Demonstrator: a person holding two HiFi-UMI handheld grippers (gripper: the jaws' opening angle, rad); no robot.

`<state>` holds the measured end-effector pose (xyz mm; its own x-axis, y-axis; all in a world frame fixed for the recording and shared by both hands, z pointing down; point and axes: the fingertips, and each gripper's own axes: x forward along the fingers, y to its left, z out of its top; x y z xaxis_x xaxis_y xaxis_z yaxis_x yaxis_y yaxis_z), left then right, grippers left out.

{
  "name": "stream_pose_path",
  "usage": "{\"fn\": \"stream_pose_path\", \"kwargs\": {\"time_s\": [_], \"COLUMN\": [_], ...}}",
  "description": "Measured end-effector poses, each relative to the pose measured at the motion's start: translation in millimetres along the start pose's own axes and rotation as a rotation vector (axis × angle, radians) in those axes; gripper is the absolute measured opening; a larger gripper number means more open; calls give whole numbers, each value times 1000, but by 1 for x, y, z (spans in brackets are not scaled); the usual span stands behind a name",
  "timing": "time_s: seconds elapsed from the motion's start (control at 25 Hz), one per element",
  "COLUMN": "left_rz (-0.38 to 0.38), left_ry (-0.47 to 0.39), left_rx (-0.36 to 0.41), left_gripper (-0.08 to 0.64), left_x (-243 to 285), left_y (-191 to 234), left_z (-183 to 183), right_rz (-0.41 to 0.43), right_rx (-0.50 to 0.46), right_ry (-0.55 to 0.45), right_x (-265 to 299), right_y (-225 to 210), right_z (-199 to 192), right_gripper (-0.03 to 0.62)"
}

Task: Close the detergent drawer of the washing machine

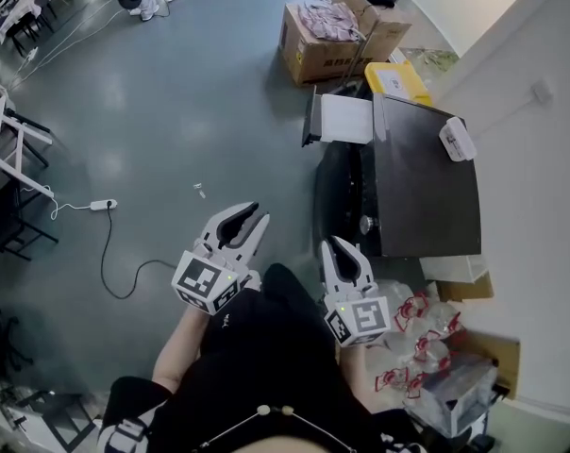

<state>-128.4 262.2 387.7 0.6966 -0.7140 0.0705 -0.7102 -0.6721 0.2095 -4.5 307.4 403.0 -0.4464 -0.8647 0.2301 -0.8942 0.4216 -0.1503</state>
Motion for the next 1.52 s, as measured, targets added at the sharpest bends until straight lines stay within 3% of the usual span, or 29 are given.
{"fn": "stream_pose_path", "kwargs": {"time_s": [0.36, 0.76, 1.08, 1.52], "left_rz": [29, 101, 107, 138], "left_ry": [25, 85, 146, 253], "left_rx": [-2, -41, -204, -308], "left_gripper": [80, 80, 123, 123], "left_x": [15, 100, 180, 266], "left_y": [24, 75, 117, 164], "left_z": [-8, -19, -37, -76], "right_rz": [40, 88, 107, 176], "right_rx": [-27, -1, -28, -27], "right_ry": [49, 86, 162, 272], "right_x": [32, 98, 165, 239], "right_y": [-3, -64, -119, -173], "right_z": [-13, -9, -12, -39], "right_gripper": [58, 63, 72, 73]}}
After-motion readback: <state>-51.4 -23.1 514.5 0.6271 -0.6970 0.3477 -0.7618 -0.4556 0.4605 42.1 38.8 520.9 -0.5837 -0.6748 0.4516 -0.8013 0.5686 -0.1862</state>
